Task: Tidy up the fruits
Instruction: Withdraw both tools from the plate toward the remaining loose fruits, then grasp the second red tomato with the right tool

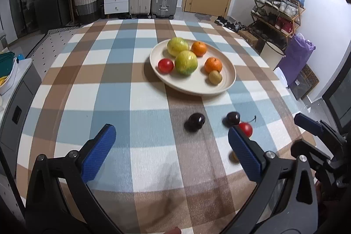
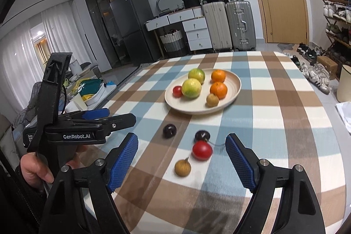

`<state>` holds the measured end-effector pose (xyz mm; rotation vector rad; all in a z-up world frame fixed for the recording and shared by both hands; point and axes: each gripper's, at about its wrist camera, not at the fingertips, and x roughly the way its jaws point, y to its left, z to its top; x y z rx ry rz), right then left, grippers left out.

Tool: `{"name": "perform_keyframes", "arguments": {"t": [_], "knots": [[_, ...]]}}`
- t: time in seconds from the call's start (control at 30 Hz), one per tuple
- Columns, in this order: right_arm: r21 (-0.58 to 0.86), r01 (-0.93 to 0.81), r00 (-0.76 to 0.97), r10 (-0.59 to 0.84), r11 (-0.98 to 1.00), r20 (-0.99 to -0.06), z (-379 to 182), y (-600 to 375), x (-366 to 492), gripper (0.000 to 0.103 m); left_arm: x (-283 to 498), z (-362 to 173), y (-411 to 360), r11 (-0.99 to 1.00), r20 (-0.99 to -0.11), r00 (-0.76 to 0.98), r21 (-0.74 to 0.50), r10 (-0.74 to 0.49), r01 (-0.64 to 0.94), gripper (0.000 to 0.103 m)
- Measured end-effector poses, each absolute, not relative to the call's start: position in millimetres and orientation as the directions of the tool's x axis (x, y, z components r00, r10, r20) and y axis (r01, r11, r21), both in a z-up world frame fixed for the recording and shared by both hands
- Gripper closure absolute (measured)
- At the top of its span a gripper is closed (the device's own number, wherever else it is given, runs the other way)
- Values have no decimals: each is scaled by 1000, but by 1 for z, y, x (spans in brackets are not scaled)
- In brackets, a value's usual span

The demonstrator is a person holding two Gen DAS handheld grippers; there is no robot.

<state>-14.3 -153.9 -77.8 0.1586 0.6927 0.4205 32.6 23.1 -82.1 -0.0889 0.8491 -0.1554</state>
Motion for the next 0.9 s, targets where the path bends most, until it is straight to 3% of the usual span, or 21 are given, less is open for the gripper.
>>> {"name": "perform_keyframes", "arguments": {"t": [0.33,0.6,0.9], "knots": [[306,-293,648,423,906,-633,-107,-154,-2,22,28,-103,21,983,-753,632,-135,-184,126,1],[354,-260,606,437,898,-665,-126,-155,19,37,41,-118,23,981,-773,603,-150,-196,127,1],[338,-257,577,424,905,-697,-136,-149,34,43,56,-129,27,978,-789,577,-169,-210,125,1]]}}
